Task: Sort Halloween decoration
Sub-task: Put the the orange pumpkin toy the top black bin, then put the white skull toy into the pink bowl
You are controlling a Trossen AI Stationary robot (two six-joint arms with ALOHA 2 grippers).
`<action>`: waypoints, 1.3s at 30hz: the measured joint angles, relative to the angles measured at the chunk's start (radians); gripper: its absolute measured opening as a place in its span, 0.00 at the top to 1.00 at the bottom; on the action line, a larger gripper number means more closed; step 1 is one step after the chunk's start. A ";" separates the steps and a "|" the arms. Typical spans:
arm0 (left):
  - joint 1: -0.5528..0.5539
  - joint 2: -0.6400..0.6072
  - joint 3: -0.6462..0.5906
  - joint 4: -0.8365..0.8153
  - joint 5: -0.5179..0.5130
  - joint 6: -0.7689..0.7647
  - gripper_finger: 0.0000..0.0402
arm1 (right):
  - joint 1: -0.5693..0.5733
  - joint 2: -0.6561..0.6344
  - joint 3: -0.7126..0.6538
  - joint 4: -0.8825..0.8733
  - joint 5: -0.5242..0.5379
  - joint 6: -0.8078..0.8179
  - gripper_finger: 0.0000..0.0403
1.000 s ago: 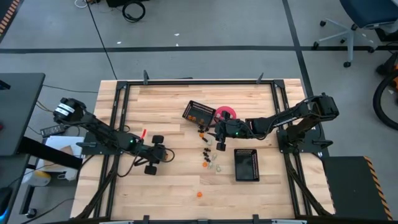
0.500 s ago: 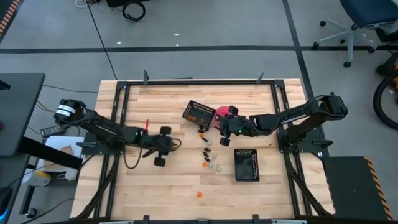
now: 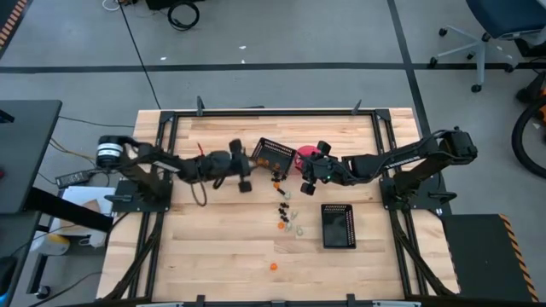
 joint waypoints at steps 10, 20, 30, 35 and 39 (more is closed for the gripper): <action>0.097 0.149 0.228 -0.262 0.017 -0.074 0.85 | 0.001 0.000 0.000 -0.016 0.000 0.006 0.61; 0.097 0.162 0.441 -0.652 0.064 -0.119 0.85 | 0.001 0.000 0.000 -0.028 -0.002 0.008 0.61; 0.104 0.165 0.447 -0.665 0.115 -0.141 0.67 | 0.002 0.000 0.000 -0.030 -0.010 0.008 0.61; 0.104 0.165 0.447 -0.665 0.115 -0.145 0.66 | 0.002 0.000 0.000 -0.032 -0.011 0.008 0.61; 0.104 0.165 0.447 -0.664 0.115 -0.116 0.66 | 0.002 0.000 0.000 -0.032 -0.011 0.008 0.61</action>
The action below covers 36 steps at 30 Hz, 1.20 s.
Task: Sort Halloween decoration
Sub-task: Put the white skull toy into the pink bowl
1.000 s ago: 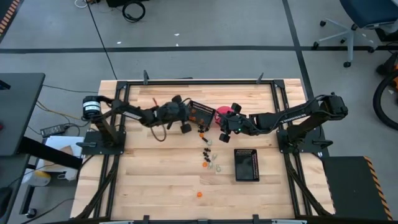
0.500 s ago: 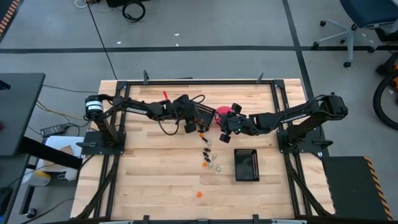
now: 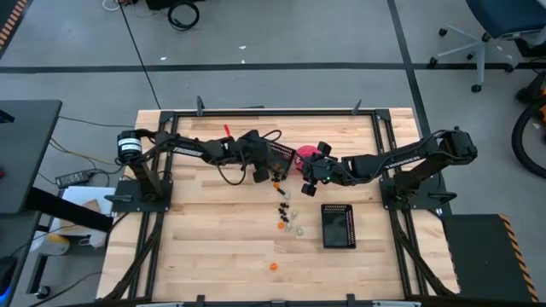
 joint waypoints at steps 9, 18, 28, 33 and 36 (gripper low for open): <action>-0.057 -0.072 0.001 0.036 0.000 0.267 0.66 | 0.003 0.000 0.000 -0.011 0.000 -0.001 0.61; -0.246 -0.105 -0.104 0.119 0.022 0.228 0.66 | 0.114 0.064 0.001 -0.038 -0.145 -0.044 0.61; -0.426 -0.124 -0.285 0.287 -0.145 0.102 0.66 | 0.100 0.252 0.137 -0.108 -0.306 -0.110 0.55; -0.450 -0.127 -0.362 0.409 -0.172 0.050 0.66 | 0.083 0.341 0.250 -0.203 -0.320 -0.123 0.47; -0.450 -0.127 -0.388 0.455 -0.175 0.039 0.66 | 0.066 0.383 0.303 -0.263 -0.325 -0.124 0.43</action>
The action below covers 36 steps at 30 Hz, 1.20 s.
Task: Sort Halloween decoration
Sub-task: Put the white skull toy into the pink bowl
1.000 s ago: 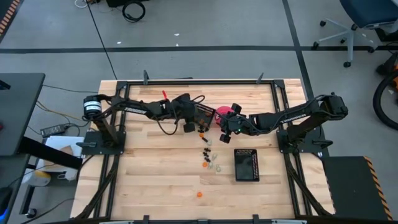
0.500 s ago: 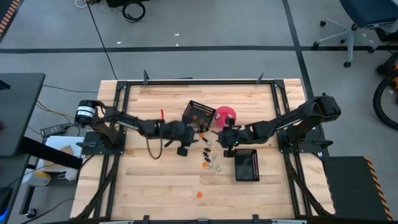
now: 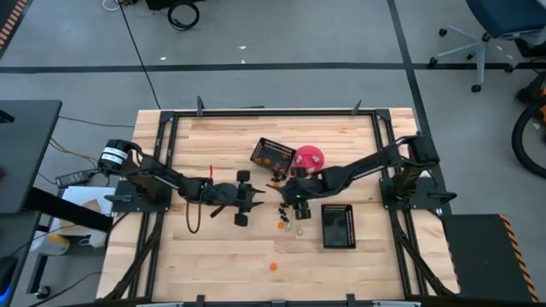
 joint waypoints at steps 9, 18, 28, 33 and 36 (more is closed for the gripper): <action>0.000 0.000 -0.004 -0.037 0.000 -0.070 0.66 | -0.036 0.064 0.042 -0.014 -0.051 -0.002 0.42; 0.000 0.000 -0.003 -0.015 0.000 -0.079 0.66 | -0.036 0.062 -0.003 0.029 -0.069 0.015 0.50; 0.000 0.000 -0.003 -0.038 0.000 -0.078 0.66 | -0.038 0.058 -0.060 0.120 -0.071 0.018 0.61; 0.000 0.000 -0.003 -0.051 0.000 -0.079 0.66 | -0.038 0.060 -0.060 0.126 -0.074 0.018 0.68; 0.000 0.000 -0.003 -0.057 0.000 -0.082 0.66 | -0.038 0.060 -0.061 0.127 -0.067 0.019 0.72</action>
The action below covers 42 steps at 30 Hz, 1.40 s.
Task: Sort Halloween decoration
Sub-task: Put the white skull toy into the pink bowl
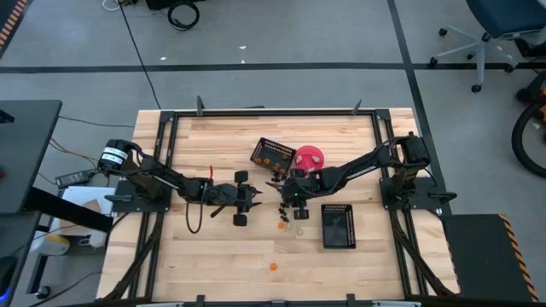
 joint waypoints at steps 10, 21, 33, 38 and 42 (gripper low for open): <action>0.000 0.000 0.000 -0.004 0.000 -0.005 0.66 | -0.004 0.000 0.062 -0.099 0.047 -0.011 0.74; 0.000 0.000 0.000 -0.005 0.000 -0.005 0.66 | -0.006 -0.001 0.112 -0.187 0.021 -0.007 0.74; 0.000 0.000 0.000 -0.007 0.000 -0.005 0.66 | -0.006 -0.002 0.112 -0.171 0.014 -0.011 0.55; 0.000 0.000 0.000 -0.007 0.000 -0.005 0.66 | -0.011 -0.001 0.088 -0.103 -0.003 -0.024 0.52; 0.000 0.000 0.000 -0.025 0.000 -0.016 0.66 | -0.020 0.001 0.037 -0.025 -0.033 -0.026 0.53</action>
